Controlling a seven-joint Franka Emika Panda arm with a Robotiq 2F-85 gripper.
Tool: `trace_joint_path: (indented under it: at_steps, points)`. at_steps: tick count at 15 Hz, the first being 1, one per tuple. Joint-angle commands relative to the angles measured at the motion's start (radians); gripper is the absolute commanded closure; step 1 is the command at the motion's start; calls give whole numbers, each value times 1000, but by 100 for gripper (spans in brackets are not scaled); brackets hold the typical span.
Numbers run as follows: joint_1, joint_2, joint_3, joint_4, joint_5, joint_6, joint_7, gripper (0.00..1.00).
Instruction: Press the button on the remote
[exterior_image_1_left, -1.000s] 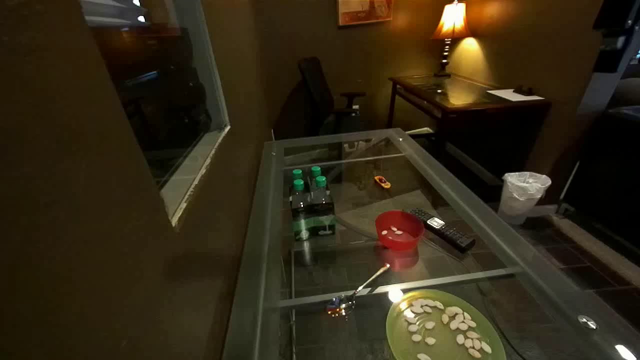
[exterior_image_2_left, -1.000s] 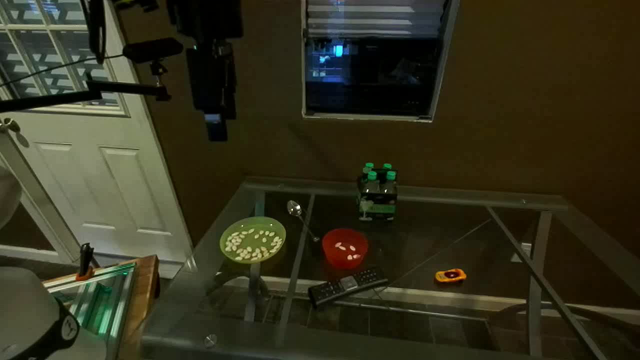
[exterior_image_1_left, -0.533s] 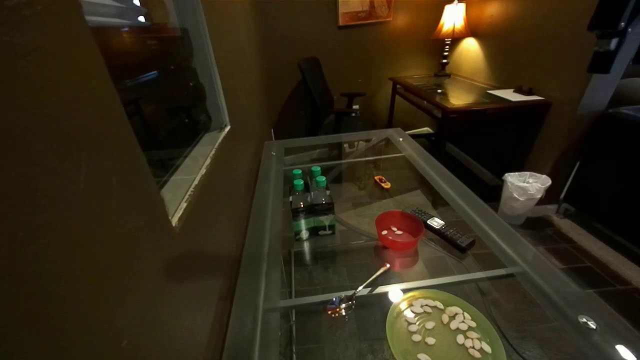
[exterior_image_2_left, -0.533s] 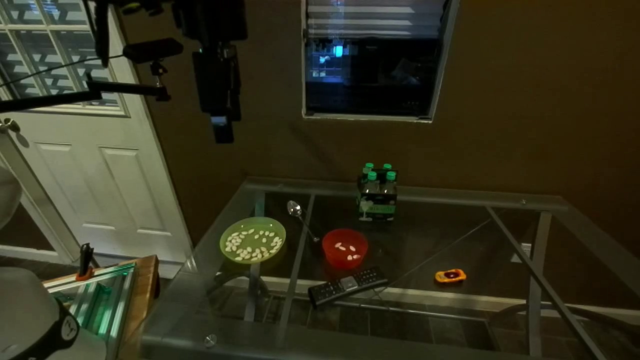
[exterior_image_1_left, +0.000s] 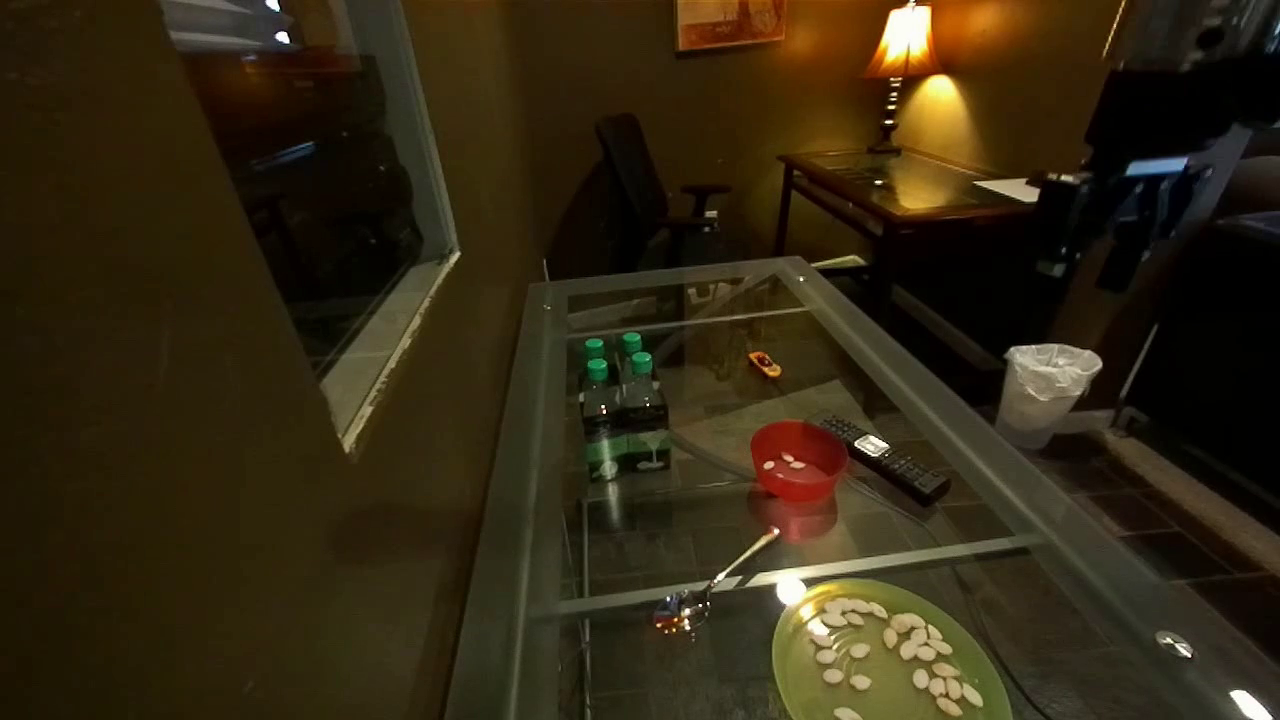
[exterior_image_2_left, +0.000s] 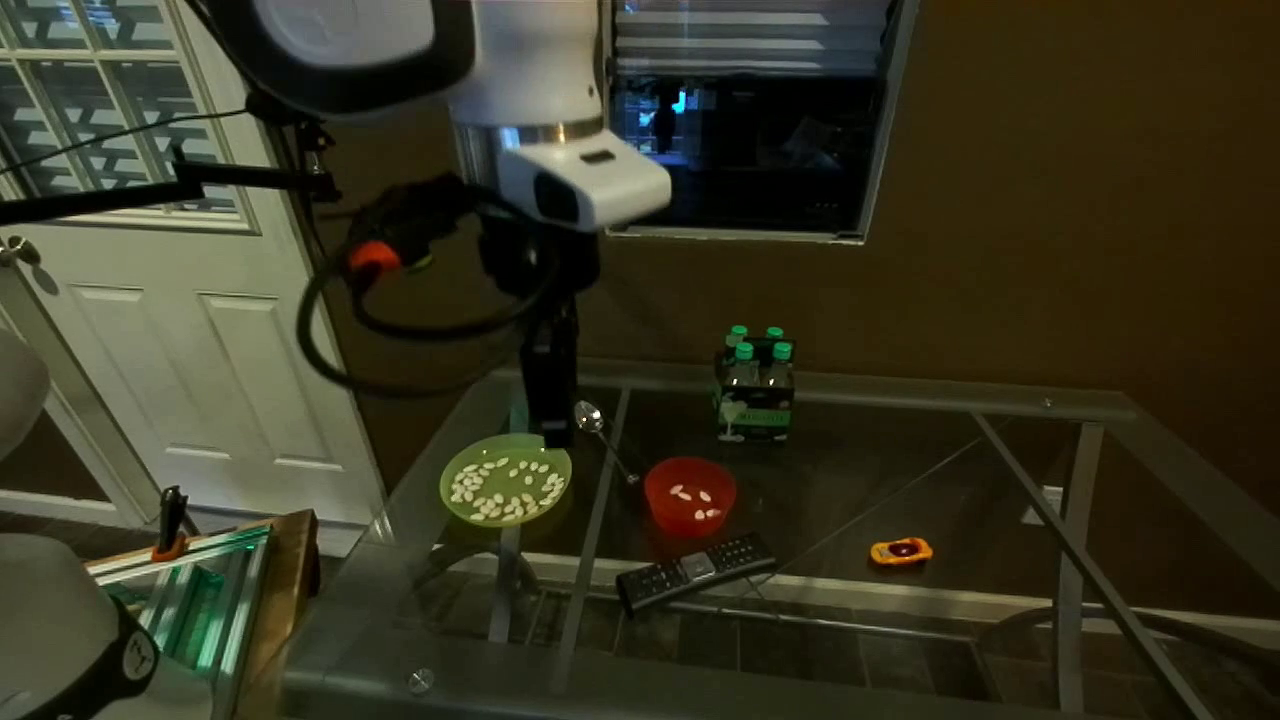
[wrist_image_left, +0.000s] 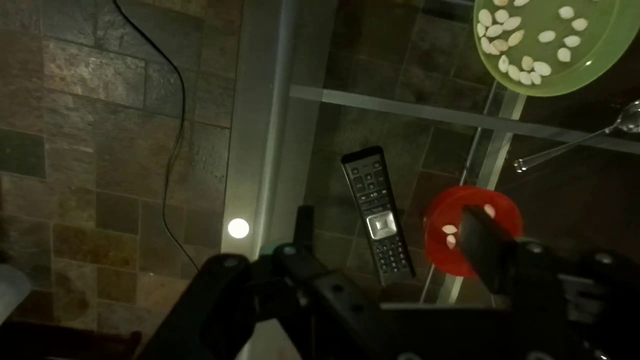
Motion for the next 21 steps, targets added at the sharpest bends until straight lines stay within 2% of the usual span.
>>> trace_joint_path:
  at_steps: [1, 6, 8, 10, 11, 12, 17, 21]
  points:
    - [-25, 127, -10, -50, 15, 140, 68, 55]
    - [-4, 311, -6, -47, -9, 250, 52, 90]
    - [10, 376, 1, -23, -17, 286, 60, 100]
    - [27, 433, 5, -1, -20, 327, 55, 100]
    - [39, 456, 4, 20, 20, 307, 35, 100]
    - [32, 395, -7, -30, 1, 305, 50, 99]
    - [48, 450, -7, 11, 2, 305, 49, 100]
    - [57, 505, 3, 41, 99, 322, -6, 100]
